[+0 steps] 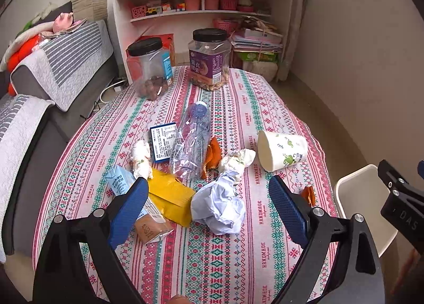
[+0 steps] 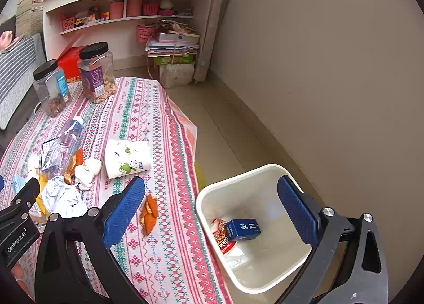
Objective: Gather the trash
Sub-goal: 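Grasp the blue milk carton with the left tool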
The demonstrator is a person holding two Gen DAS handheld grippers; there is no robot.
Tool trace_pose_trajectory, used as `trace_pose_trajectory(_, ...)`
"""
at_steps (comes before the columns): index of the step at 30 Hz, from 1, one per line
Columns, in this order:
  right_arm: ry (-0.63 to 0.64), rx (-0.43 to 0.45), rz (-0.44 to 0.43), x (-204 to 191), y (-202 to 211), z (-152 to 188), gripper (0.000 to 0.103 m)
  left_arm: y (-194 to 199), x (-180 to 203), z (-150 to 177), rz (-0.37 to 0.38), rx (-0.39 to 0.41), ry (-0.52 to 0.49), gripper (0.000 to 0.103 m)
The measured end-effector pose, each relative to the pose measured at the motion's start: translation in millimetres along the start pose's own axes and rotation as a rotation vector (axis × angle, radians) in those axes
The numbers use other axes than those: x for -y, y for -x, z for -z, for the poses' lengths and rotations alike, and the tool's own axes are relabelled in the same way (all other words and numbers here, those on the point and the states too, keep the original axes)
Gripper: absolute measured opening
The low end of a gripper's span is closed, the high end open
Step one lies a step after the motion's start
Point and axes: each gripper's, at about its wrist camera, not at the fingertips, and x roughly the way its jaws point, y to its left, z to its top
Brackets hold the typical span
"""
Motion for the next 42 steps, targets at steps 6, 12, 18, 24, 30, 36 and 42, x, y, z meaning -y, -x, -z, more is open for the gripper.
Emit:
trace_pose_trajectory(6, 0.041, -0.003, -0.030, -29.0, -0.9, -0.7, 0.096, -7.2, -28.7, -2.1, -0.041, -0.045, 0.041, 0.089)
trace_pose_trajectory(12, 0.059, -0.011, -0.080, -55.3, -2.1, -5.6, 0.096, -26.5, -67.5, -2.7, -0.068, -0.152, 0.120, 0.089)
trace_pose_trajectory(18, 0.100, -0.032, -0.133, -85.8, -5.8, -9.2, 0.096, -57.3, -108.0, 5.1, -0.088, -0.271, 0.200, 0.089)
trace_pose_trajectory(24, 0.121, -0.060, -0.156, -102.5, -14.9, -11.4, 0.096, -91.5, -142.3, 12.7, -0.032, -0.379, 0.340, 0.089)
trace_pose_trajectory(30, 0.109, -0.122, -0.175, -100.9, -29.6, -9.6, 0.096, -124.0, -147.5, 28.0, 0.082, -0.512, 0.449, 0.070)
trace_pose_trajectory(36, 0.031, -0.213, -0.222, -90.8, -48.6, -7.4, 0.096, -116.6, -130.2, 26.8, 0.108, -0.482, 0.353, 0.036)
trace_pose_trajectory(42, 0.102, -0.242, -0.344, -126.2, -40.3, -0.3, 0.096, -70.6, -128.3, 7.6, 0.086, -0.339, 0.224, 0.034)
